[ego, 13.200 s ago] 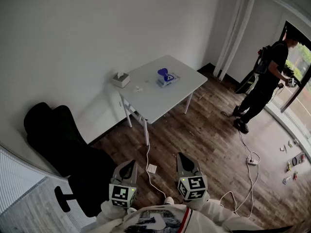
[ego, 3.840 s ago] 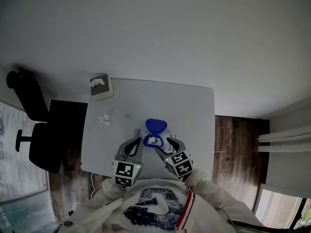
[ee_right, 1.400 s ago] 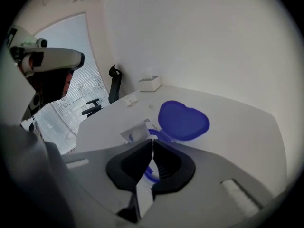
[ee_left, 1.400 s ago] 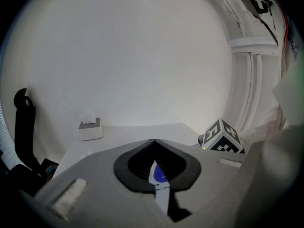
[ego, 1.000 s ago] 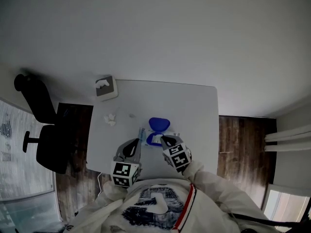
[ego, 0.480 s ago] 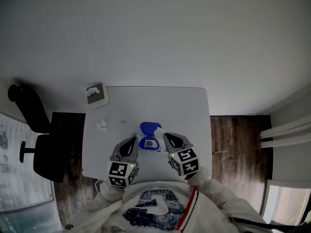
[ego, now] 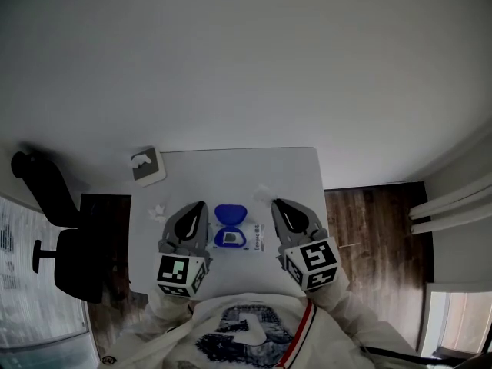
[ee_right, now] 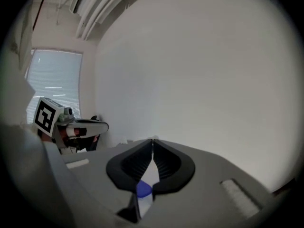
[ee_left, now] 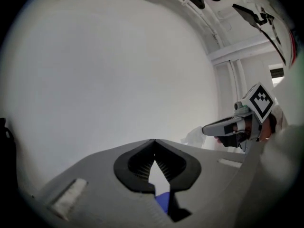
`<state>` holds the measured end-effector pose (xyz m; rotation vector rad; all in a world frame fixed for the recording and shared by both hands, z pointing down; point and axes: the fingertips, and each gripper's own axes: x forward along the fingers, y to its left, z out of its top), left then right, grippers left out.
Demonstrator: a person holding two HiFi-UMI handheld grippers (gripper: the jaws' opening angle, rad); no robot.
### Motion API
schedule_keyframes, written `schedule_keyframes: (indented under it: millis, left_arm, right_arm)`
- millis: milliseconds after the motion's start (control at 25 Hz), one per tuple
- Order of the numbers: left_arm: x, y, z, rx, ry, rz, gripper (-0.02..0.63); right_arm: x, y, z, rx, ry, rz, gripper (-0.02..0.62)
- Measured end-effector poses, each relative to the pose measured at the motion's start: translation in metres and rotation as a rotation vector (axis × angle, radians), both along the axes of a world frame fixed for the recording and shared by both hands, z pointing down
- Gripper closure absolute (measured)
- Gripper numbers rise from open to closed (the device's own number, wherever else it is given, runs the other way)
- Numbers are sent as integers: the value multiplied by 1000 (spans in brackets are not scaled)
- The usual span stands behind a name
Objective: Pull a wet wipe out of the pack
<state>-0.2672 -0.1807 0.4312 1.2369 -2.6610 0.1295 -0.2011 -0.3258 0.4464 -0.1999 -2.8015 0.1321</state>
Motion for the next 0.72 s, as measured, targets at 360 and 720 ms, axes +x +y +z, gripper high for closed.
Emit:
schedule_keyframes:
  millis: [360, 720]
  left_arm:
    - [1, -18, -83, 50, -141, 15, 601]
    - [33, -27, -61, 10, -96, -39, 601]
  right_arm:
    - [3, -22, -88, 40, -216, 62, 581]
    - [35, -37, -72, -3, -231, 53, 586]
